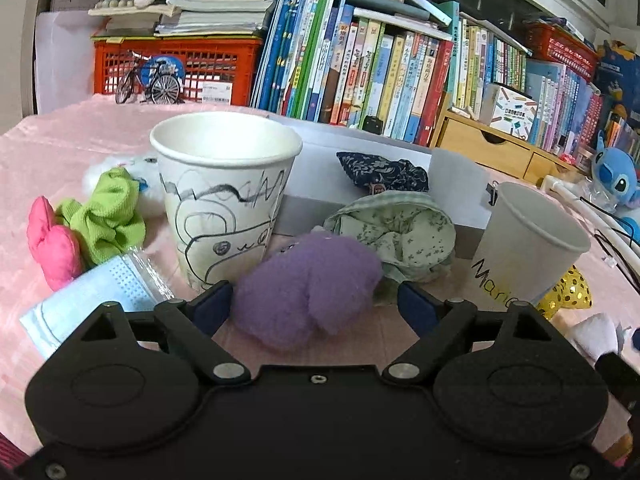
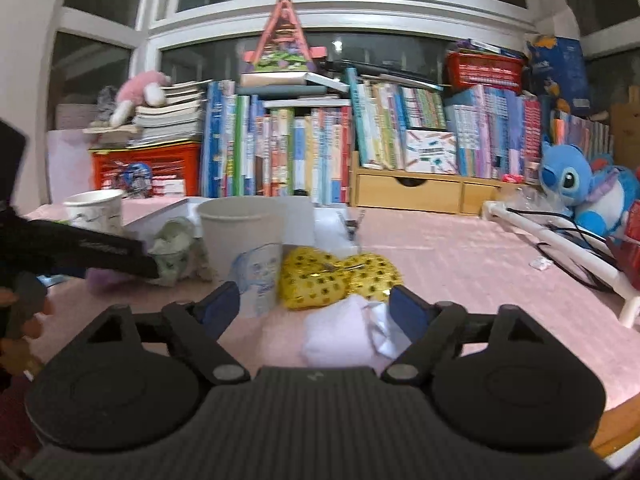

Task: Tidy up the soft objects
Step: 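Move the left tool to the purple plush while the right tool moves to the white sock, then close the left tool on the purple plush while the right tool grasps the white sock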

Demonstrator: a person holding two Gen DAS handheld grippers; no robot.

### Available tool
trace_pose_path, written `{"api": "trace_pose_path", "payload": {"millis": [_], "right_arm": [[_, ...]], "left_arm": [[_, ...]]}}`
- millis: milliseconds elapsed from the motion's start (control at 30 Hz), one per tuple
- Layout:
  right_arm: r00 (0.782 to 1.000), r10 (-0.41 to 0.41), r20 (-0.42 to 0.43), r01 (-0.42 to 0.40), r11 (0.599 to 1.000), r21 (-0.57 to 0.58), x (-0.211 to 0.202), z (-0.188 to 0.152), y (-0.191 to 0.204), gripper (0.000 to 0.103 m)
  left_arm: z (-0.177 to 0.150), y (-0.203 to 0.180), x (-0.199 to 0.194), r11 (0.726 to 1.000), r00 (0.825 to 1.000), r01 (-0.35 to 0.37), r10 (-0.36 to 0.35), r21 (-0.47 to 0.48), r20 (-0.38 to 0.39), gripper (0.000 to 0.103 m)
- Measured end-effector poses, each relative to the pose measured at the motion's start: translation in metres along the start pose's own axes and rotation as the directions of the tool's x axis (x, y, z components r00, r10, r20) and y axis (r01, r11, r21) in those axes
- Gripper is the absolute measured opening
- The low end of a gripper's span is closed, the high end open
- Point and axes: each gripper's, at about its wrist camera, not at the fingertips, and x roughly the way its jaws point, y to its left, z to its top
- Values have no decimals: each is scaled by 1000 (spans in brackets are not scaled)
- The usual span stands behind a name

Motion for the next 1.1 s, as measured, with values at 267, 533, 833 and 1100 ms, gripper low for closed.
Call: {"api": "trace_pose_path", "payload": {"millis": [267,533,833,1100], "right_arm": [[997,-28,-78,29,999,13,10,-8,0,71],[989,-70,-132,72,997,10,29,-13,-8,62],[992,-45,-117,49,998,26,26,-7,-8,46],[998,4,-57,1,996,87,14,13,-14,43]], "left_arm": [[-3,-2,0,999,999,-45,45,18,3,66],[-6,-3,-12,996,999,-32,32,81,3,64],[-7,-14,-40,990,999,0,-6,143,39,64],[15,-19,-66,985,995,53,-66,165,74,64]]}}
